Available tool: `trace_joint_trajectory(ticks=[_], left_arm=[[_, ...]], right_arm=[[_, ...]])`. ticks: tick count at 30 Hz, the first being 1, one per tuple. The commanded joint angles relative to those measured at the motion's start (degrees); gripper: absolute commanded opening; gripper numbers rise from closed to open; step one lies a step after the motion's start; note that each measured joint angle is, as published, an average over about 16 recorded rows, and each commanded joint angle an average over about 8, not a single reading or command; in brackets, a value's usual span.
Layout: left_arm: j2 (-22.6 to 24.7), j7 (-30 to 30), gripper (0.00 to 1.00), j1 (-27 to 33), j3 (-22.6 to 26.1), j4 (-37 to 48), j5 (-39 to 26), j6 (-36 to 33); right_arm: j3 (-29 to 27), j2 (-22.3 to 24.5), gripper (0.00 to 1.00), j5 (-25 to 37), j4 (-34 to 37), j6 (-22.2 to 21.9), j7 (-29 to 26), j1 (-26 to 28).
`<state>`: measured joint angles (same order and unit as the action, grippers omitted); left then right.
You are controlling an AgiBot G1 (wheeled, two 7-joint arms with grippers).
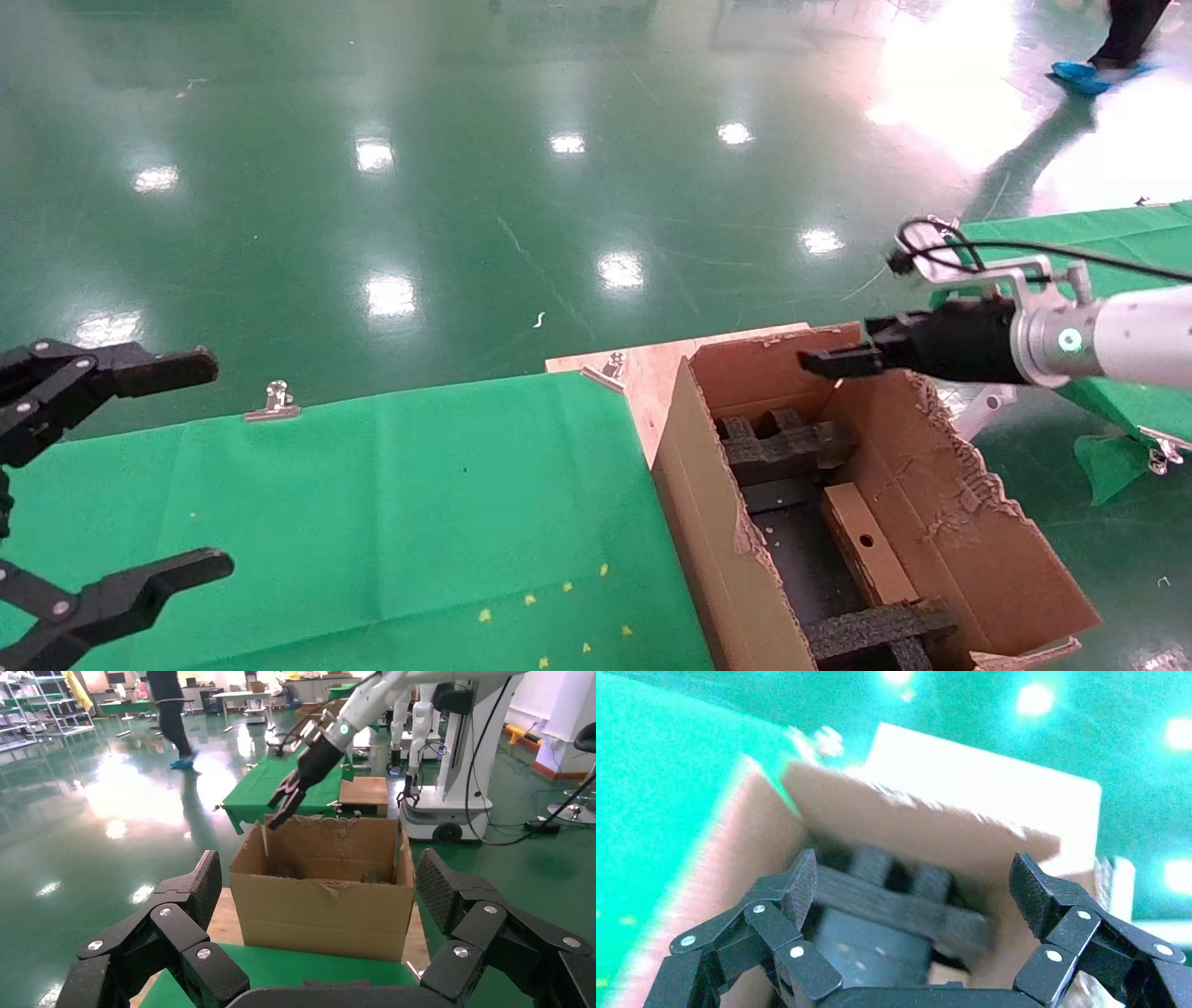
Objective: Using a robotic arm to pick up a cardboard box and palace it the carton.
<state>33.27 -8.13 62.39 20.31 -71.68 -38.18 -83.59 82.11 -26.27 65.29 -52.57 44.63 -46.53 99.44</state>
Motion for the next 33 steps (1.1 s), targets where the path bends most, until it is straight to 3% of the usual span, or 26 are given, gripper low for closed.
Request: trace_joint_trajectory(ticks=[1, 11, 23, 33], left_arm=[[0.0, 0.0, 1.00, 0.0, 0.0, 0.0, 0.0, 0.0], [0.0, 0.0, 1.00, 0.0, 0.0, 0.0, 0.0, 0.0], [0.0, 0.0, 1.00, 0.0, 0.0, 0.0, 0.0, 0.0], [0.0, 0.0, 1.00, 0.0, 0.0, 0.0, 0.0, 0.0]], right_arm=[[-0.7, 0.7, 1.00, -0.5, -2.8, 1.0, 0.0, 1.5], [-3.1, 2.6, 1.00, -4.3, -9.5, 3.9, 2.7, 3.3], [-3.5, 2.1, 1.00, -3.9, -8.3, 3.9, 2.6, 2.3], [-12.6, 0.5, 1.00, -6.7, -10.1, 9.3, 7.4, -3.4]])
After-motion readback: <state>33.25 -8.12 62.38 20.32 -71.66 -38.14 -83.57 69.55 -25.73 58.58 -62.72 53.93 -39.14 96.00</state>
